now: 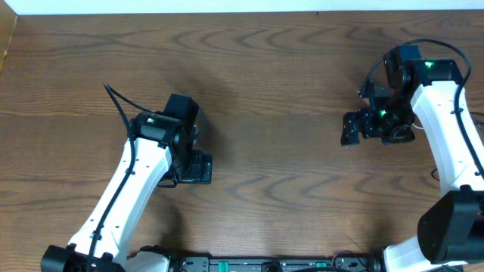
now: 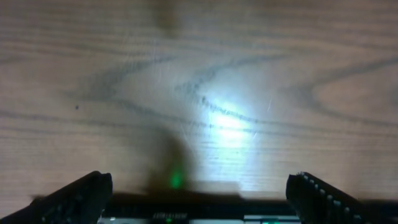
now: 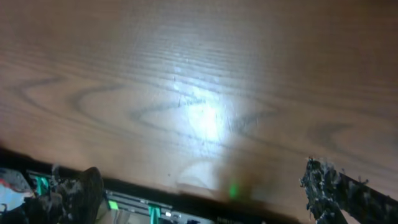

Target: Untangle cables

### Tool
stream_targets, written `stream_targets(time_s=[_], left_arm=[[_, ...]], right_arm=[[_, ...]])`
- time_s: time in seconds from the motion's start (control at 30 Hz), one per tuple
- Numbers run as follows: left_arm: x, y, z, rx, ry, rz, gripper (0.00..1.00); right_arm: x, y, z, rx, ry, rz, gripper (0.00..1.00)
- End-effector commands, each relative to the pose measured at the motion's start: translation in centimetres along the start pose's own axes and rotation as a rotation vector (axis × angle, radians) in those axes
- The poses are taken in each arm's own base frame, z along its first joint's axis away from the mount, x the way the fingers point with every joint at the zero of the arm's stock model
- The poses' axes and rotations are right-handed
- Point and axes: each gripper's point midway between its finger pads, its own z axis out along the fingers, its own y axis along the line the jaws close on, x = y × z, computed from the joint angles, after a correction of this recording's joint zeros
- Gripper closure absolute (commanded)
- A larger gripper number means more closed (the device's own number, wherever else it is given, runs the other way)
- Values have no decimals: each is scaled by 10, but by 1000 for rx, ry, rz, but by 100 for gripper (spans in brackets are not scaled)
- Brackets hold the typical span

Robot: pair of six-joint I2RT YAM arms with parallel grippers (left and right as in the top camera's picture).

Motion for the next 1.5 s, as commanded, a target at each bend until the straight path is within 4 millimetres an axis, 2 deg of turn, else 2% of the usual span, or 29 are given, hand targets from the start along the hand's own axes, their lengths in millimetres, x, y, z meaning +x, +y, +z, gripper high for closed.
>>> stream_targets(time_s=[0.0, 0.1, 0.2, 0.33, 0.4, 0.6, 0.73, 0.93, 1.47], left_arm=[[4, 0, -8, 8, -15, -21, 5], [6, 1, -13, 20, -59, -47, 5], [8, 2, -23, 44, -171, -49, 4], [10, 6, -45, 73, -373, -52, 4], [13, 12, -64, 88, -551, -60, 4], [37, 19, -105, 154, -853, -64, 4], [51, 24, -119, 173, -952, -68, 4], [59, 26, -123, 183, -988, -69, 4], [59, 26, -123, 183, -987, -69, 4]], right_arm=[[6, 0, -9, 12, -25, 19, 1], [9, 2, -17, 15, -82, 7, 1], [11, 4, -28, 23, -228, -21, 1], [24, 5, -39, 43, -412, -56, 1], [33, 7, -47, 49, -531, -80, 1], [58, 10, -65, 74, -756, -118, 1], [73, 14, -75, 71, -837, -134, 1], [84, 16, -78, 71, -858, -140, 1], [85, 16, -77, 71, -853, -139, 1]])
